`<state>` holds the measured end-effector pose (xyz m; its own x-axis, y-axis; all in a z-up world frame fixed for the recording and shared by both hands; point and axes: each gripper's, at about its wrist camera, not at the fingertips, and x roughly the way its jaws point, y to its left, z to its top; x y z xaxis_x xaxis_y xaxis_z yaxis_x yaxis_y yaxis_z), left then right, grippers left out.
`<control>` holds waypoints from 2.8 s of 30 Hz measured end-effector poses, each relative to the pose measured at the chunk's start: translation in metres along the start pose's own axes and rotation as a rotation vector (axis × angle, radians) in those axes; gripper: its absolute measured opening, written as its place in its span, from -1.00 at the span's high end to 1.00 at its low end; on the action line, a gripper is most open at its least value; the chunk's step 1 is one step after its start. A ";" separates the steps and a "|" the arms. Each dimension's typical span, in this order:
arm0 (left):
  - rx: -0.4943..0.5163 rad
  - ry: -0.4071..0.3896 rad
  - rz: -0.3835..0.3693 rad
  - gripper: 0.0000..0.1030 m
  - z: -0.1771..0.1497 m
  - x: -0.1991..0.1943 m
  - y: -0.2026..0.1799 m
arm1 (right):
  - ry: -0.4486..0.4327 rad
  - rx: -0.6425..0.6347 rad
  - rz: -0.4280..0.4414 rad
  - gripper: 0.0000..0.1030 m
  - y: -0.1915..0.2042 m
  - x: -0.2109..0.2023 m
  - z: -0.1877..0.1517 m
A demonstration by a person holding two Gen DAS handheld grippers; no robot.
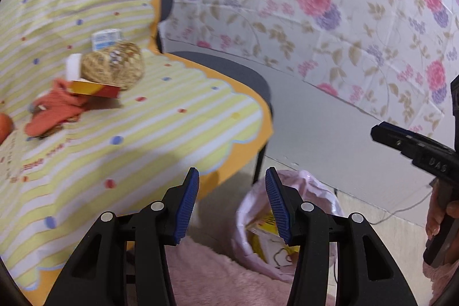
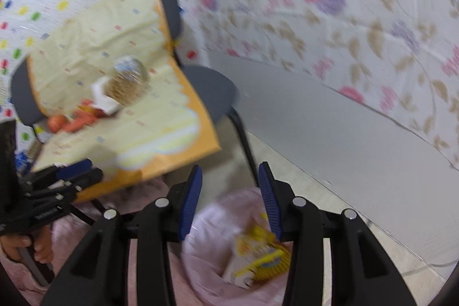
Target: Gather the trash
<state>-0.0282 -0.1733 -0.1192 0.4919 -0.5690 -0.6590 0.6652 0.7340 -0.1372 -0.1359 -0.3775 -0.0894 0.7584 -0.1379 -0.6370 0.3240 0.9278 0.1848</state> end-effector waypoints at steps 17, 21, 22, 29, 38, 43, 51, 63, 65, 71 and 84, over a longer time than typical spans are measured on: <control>-0.236 -0.083 0.358 -0.17 0.005 -0.058 0.131 | -0.018 -0.228 0.234 -0.03 0.121 0.073 0.067; -0.291 -0.100 0.406 -0.17 0.011 -0.061 0.162 | 0.049 -0.342 0.282 -0.11 0.158 0.112 0.069; -0.297 -0.100 0.417 -0.17 0.012 -0.061 0.167 | 0.054 -0.384 0.285 -0.11 0.170 0.121 0.067; -0.331 -0.085 0.460 -0.17 0.017 -0.047 0.204 | 0.060 -0.598 0.284 -0.11 0.242 0.172 0.068; -0.341 -0.075 0.455 -0.17 0.016 -0.045 0.217 | 0.045 -0.779 0.179 0.43 0.285 0.215 0.071; -0.320 -0.087 0.440 -0.17 0.017 -0.049 0.207 | -0.001 -0.670 0.303 0.89 0.264 0.178 0.082; -0.281 -0.069 0.416 -0.26 0.032 -0.030 0.195 | -0.152 -0.475 0.385 0.91 0.211 0.086 0.096; -0.291 -0.032 0.411 -0.26 0.092 0.037 0.189 | -0.187 -0.366 0.269 0.91 0.171 0.088 0.097; -0.303 -0.015 0.426 -0.26 0.100 0.050 0.190 | -0.180 -0.353 0.265 0.91 0.166 0.093 0.097; -0.355 0.025 0.478 -0.26 0.117 0.081 0.199 | -0.154 -0.332 0.260 0.91 0.154 0.105 0.095; -0.363 -0.020 0.350 0.94 0.081 0.022 0.206 | -0.135 -0.325 0.284 0.91 0.148 0.093 0.084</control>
<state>0.1653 -0.0651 -0.1020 0.6638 -0.2697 -0.6976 0.2217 0.9617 -0.1609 0.0304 -0.2827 -0.0585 0.8655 0.1135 -0.4878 -0.0852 0.9931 0.0799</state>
